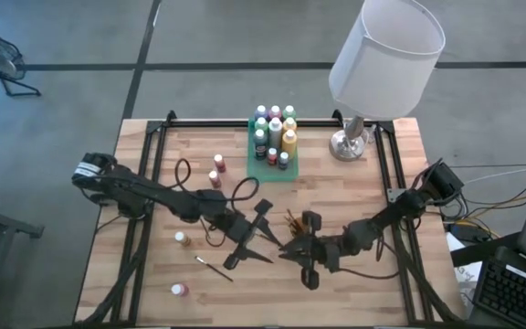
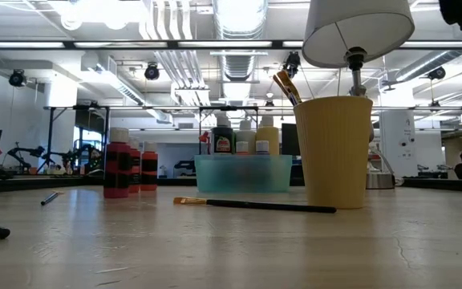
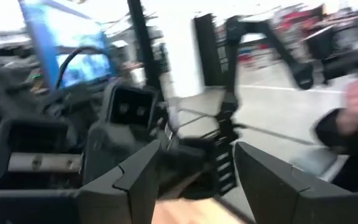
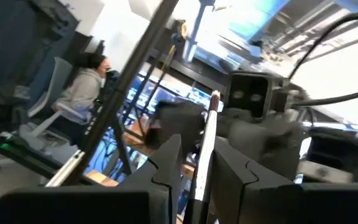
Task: Pick & Place Paint Supplies
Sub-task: Put the silver paintbrush into the yellow cup
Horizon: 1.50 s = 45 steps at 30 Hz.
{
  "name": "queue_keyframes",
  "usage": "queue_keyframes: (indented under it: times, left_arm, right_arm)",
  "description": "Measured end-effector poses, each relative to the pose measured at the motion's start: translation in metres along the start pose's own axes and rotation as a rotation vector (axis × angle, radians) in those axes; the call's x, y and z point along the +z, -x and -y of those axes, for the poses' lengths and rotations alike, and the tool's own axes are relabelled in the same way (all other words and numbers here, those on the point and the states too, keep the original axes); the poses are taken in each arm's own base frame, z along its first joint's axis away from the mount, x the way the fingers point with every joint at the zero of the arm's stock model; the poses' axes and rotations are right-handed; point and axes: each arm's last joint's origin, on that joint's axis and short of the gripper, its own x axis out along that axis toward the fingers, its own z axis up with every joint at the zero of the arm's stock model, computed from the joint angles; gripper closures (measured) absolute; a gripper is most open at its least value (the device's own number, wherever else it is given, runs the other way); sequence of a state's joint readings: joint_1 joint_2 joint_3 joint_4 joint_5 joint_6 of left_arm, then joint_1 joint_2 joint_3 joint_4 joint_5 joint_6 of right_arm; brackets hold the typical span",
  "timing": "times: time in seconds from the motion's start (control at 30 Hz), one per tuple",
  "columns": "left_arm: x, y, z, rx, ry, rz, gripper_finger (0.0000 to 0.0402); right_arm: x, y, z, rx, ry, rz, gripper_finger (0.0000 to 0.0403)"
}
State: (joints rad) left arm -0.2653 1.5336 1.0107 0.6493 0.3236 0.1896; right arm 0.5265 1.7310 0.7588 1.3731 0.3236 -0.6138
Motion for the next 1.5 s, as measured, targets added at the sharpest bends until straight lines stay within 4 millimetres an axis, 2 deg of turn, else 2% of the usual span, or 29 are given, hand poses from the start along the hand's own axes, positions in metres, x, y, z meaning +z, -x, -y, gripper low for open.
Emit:
queue_keyframes:
  times: [0.17, 0.57, 0.77, 0.93, 1.4, 1.5]
  left_arm:
    - [0.006, -0.004, 0.000, -0.002, -0.003, 0.033, 0.0193]
    - [0.001, -0.017, -0.006, 0.037, -0.007, 0.026, 0.0193]
    - [0.006, -0.022, -0.008, 0.042, -0.020, 0.045, 0.0203]
    - [0.008, -0.023, -0.009, 0.043, -0.021, 0.051, 0.0240]
    - [0.006, -0.022, -0.009, 0.048, 0.016, 0.044, 0.0380]
    - [0.006, -0.022, -0.009, 0.049, 0.018, 0.045, 0.0392]
  right_arm:
    - [-0.001, 0.000, 0.000, -0.001, -0.001, -0.004, 0.0344]
    - [-0.001, 0.000, 0.000, 0.005, -0.002, -0.006, 0.0344]
    - [-0.002, 0.000, 0.000, 0.005, 0.000, -0.008, 0.0344]
    - [-0.002, 0.000, 0.000, 0.002, 0.000, -0.010, 0.0345]
    - [-0.002, 0.000, 0.000, 0.001, 0.001, -0.012, 0.0347]
    - [-0.002, 0.000, 0.000, 0.001, 0.004, -0.014, 0.0348]
